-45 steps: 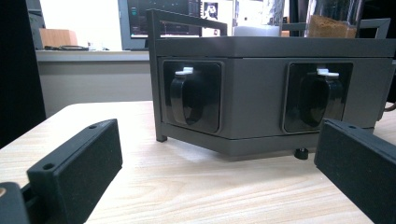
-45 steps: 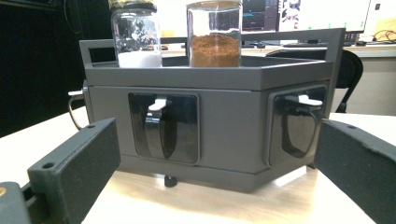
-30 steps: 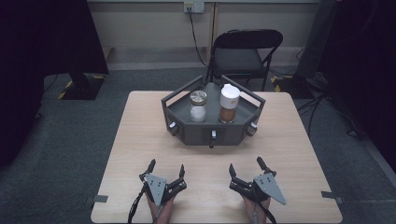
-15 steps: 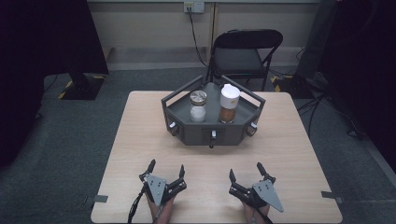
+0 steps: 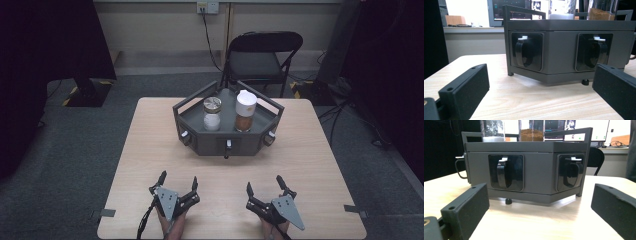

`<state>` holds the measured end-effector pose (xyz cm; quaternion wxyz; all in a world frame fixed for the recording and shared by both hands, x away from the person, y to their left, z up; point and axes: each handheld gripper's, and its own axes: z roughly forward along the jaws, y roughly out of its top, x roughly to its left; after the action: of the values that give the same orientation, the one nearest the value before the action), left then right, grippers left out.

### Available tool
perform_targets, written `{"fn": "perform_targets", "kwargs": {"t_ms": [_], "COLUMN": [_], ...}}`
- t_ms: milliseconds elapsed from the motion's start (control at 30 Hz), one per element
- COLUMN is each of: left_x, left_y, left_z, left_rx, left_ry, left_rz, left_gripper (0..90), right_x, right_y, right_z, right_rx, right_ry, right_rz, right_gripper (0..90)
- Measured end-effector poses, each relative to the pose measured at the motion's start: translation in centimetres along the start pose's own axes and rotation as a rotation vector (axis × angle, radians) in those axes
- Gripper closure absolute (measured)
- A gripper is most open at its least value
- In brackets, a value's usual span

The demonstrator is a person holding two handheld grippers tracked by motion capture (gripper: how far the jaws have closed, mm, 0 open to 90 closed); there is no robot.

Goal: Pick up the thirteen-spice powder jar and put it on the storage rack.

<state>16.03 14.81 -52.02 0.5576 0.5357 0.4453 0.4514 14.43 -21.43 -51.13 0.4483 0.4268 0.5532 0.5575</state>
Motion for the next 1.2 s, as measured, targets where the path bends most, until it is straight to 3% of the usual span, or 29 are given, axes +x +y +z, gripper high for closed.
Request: {"fn": "perform_targets", "kwargs": {"t_ms": [1200], "left_x": [0.0], "left_y": [-0.01], "left_z": [-0.01], "left_rx": [0.0], "left_ry": [0.0], "left_rz": [0.001], "left_gripper": [0.3], "right_x": [0.38], "right_y": [-0.47], "right_z": [0.02], "right_rx": [-0.007], "right_ry": [-0.021], "right_rz": [-0.004], "right_gripper": [0.0]}}
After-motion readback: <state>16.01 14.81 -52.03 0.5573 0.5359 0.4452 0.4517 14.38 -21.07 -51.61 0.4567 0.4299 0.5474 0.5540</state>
